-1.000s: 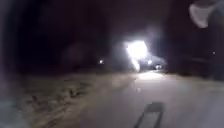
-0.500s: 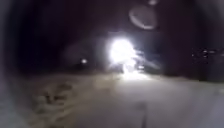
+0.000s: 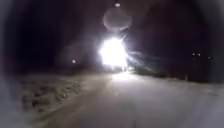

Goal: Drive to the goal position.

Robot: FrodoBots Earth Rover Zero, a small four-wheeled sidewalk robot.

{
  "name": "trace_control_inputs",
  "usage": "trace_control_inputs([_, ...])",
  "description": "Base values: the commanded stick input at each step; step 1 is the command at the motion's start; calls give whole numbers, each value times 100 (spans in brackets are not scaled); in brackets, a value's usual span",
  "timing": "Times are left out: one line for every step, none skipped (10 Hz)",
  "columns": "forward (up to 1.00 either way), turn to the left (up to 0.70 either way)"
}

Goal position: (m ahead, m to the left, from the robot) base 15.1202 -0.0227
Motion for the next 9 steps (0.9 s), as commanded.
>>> trace_control_inputs([100,-35])
trace_control_inputs([100,-28])
trace_control_inputs([100,-12])
trace_control_inputs([100,0])
trace_control_inputs([100,0])
trace_control_inputs([100,0])
trace_control_inputs([100,0])
trace_control_inputs([100,0])
trace_control_inputs([100,0])
